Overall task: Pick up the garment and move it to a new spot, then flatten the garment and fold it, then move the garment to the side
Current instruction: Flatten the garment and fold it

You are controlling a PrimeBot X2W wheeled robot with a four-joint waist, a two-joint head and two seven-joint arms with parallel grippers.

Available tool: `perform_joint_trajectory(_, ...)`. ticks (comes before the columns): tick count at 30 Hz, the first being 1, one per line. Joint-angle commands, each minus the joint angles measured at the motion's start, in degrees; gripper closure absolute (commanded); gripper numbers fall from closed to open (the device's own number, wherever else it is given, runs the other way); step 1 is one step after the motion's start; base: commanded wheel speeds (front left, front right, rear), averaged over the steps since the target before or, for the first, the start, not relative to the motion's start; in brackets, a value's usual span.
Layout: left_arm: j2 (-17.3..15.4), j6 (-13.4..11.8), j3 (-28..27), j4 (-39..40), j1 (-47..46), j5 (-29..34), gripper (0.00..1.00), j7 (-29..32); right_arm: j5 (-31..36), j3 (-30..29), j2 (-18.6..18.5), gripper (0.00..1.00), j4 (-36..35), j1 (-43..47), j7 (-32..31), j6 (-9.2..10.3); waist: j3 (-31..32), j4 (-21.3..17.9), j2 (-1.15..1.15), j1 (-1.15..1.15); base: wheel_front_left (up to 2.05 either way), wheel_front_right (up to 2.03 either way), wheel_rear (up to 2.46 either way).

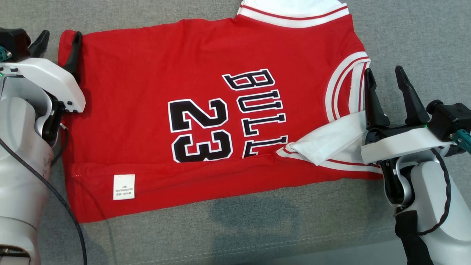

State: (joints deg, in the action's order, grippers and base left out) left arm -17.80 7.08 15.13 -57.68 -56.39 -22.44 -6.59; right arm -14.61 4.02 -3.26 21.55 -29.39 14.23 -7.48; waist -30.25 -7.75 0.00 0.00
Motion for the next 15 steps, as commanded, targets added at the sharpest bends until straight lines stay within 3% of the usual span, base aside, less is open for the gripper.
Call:
perform_joint_trajectory(1, -2.9, 0.4, -0.6, 0.3, -1.7, -1.0, 0.00, 0.1, -0.6, 0.8, 0.4, 0.00, -1.6, 0.1, 0.8, -0.01, 0.0, 0.0, 0.00, 0.00, 0.00, 0.00, 0.00)
perform_joint_trajectory(11, -1.1, 0.4, 3.2, -1.8, -1.8, -5.2, 0.03, -2.0, -0.7, 0.8, 0.4, 0.00, -1.6, 0.1, 0.8, -0.01, 0.5, 0.6, 0.00, 0.00, 0.00, 0.00, 0.00)
perform_joint_trajectory(13, -0.9, 0.4, 4.2, -2.0, -1.9, -5.9, 0.27, -2.3, -0.7, 0.9, 0.4, 0.00, -1.5, 0.0, 0.8, -0.01, 0.7, 0.7, 0.00, 0.00, 0.00, 0.00, 0.00)
perform_joint_trajectory(14, -0.8, 0.4, 4.7, -2.1, -1.9, -6.4, 0.50, -2.4, -0.8, 0.9, 0.4, 0.00, -1.4, 0.0, 0.8, -0.01, 0.7, 0.8, 0.00, 0.00, 0.00, 0.00, 0.00)
perform_joint_trajectory(15, -0.7, 0.4, 5.2, -2.1, -1.9, -6.7, 0.62, -2.6, -0.8, 1.0, 0.4, 0.00, -1.3, -0.1, 0.8, -0.01, 0.8, 0.8, 0.00, 0.00, 0.00, 0.00, 0.00)
